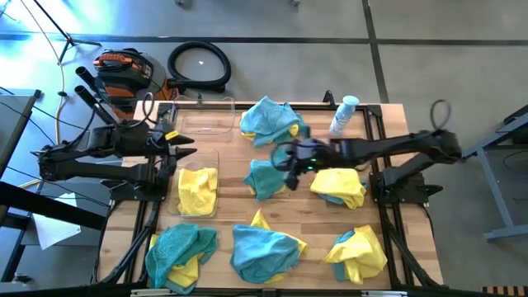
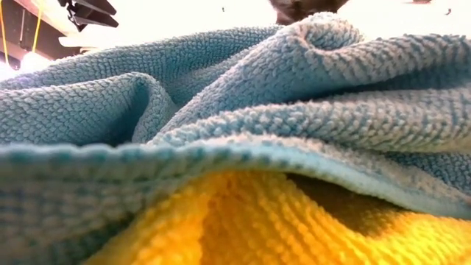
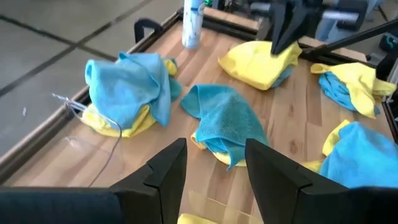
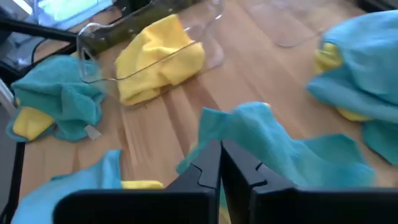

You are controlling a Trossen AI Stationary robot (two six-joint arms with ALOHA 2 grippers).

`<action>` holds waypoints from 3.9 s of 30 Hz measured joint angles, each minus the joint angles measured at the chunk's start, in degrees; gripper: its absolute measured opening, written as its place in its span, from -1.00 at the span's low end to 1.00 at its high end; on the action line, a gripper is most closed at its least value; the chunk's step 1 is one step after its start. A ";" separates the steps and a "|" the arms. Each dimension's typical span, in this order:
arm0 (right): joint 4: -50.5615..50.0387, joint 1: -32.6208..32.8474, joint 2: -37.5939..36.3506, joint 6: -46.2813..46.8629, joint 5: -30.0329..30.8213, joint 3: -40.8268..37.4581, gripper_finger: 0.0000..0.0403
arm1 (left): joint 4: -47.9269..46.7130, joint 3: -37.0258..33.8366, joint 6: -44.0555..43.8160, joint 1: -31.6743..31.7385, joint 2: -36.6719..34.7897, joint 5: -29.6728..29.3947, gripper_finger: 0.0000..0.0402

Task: Sort microfiber towel by color & place in baskets
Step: Put the blue towel into the top transparent bin

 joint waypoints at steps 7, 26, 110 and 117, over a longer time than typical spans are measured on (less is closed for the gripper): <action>-0.47 -0.09 -9.01 4.83 -0.72 -7.47 -1.00 | 1.61 0.00 -1.74 0.01 8.64 -0.11 -0.23; -0.90 3.38 -33.36 4.63 -3.02 -28.07 -1.00 | 20.69 3.58 -12.13 0.09 32.45 -3.36 -0.23; -2.58 2.78 -34.51 1.58 4.83 -28.90 -1.00 | -0.08 55.76 -6.39 17.67 52.98 -18.91 -1.00; -2.60 2.78 -34.51 1.58 4.83 -28.90 -1.00 | -2.93 55.76 -4.49 15.54 45.26 -30.10 -1.00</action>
